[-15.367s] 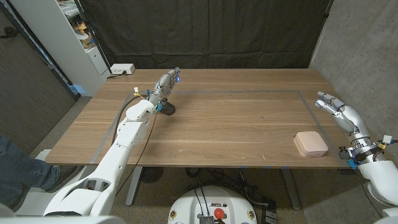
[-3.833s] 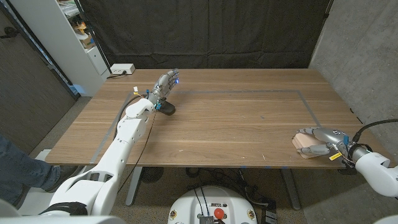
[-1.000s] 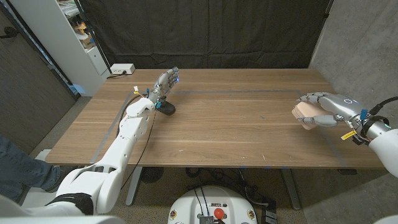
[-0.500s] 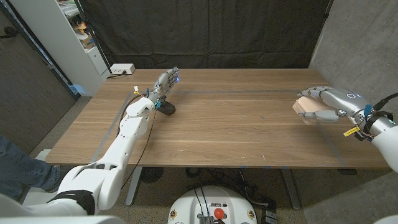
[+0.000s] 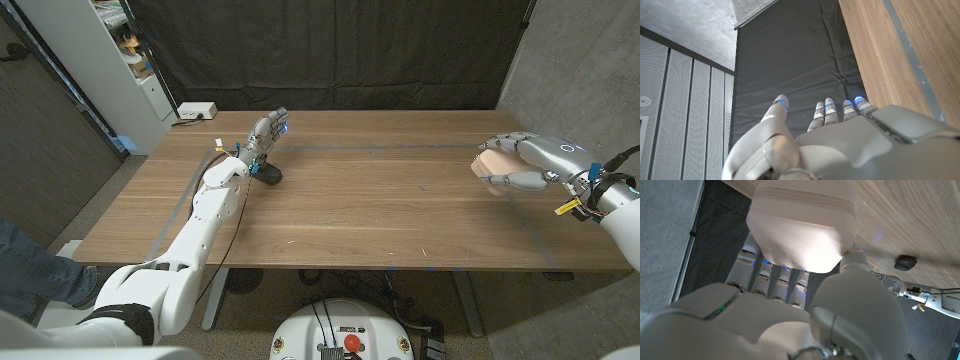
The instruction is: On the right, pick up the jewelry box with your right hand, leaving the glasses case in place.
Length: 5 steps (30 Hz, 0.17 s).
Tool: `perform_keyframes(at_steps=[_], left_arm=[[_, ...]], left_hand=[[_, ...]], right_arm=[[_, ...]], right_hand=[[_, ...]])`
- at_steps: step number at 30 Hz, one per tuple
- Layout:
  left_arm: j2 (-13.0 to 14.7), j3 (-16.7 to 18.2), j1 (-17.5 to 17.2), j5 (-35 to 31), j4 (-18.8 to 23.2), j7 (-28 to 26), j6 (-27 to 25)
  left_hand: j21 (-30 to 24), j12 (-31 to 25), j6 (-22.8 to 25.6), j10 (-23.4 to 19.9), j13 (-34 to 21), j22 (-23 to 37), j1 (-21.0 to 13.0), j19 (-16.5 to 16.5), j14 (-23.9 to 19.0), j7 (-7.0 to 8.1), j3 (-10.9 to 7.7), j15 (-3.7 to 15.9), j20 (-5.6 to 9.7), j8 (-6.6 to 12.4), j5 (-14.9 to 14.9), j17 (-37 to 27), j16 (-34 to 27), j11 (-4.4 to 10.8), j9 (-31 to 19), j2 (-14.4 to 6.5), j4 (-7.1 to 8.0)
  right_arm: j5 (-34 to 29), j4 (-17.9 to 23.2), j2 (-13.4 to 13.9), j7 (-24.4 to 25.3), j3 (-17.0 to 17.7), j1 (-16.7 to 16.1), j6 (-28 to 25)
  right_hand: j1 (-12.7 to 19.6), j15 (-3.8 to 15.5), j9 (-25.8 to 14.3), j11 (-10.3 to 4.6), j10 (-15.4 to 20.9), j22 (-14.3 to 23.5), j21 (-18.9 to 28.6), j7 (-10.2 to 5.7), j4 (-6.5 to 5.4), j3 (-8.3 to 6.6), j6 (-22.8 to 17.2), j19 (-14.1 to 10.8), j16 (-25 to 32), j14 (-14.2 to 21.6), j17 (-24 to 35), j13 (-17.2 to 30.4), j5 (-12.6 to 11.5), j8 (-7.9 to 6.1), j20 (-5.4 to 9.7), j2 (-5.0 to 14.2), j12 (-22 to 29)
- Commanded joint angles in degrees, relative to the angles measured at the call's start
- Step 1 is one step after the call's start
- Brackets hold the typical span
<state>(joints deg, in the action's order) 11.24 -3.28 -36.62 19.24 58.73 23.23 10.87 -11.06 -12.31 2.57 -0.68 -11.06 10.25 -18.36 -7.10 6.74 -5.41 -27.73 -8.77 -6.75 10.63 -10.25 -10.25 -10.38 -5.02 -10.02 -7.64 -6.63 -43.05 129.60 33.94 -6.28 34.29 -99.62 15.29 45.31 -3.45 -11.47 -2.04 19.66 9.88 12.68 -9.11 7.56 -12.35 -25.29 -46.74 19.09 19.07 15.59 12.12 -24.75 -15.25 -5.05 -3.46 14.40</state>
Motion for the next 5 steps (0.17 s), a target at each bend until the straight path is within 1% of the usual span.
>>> perform_keyframes(at_steps=[1, 5], left_arm=[[0.05, 0.05, -1.00, -0.14, 1.61, -0.58, -0.52], [0.18, 0.02, -1.39, -0.08, 2.36, -0.80, -0.82]], left_hand=[[-0.42, -0.05, -0.03, 0.07, -0.33, 0.16, 0.36, -0.12, 0.19, -0.14, -0.30, 0.27, 0.40, 0.02, -0.13, -0.11, -0.28, -0.34, -0.21, -0.13, -0.11], [-0.42, -0.08, -0.04, 0.00, -0.33, 0.16, 0.36, -0.14, 0.18, -0.13, -0.31, 0.29, 0.39, 0.01, -0.13, -0.11, -0.28, -0.28, -0.21, -0.12, -0.11]], right_arm=[[0.18, -0.41, -0.75, -0.10, 0.11, 0.91, 1.04], [0.28, -0.69, -0.86, 0.06, 0.01, 1.00, 1.32]], right_hand=[[2.75, 5.19, -0.09, 0.00, 0.48, 0.15, -0.18, -0.08, -0.23, -0.18, -0.65, -0.61, 0.25, 5.19, 0.17, 0.17, 0.08, 0.23, 0.03, 2.97, -0.04], [2.87, 5.22, -0.09, -0.13, 0.48, 0.15, -0.23, -0.10, -0.19, -0.21, -0.75, -0.58, 0.20, 5.16, 0.18, 0.17, 0.15, 0.26, -0.03, 3.01, -0.09]])
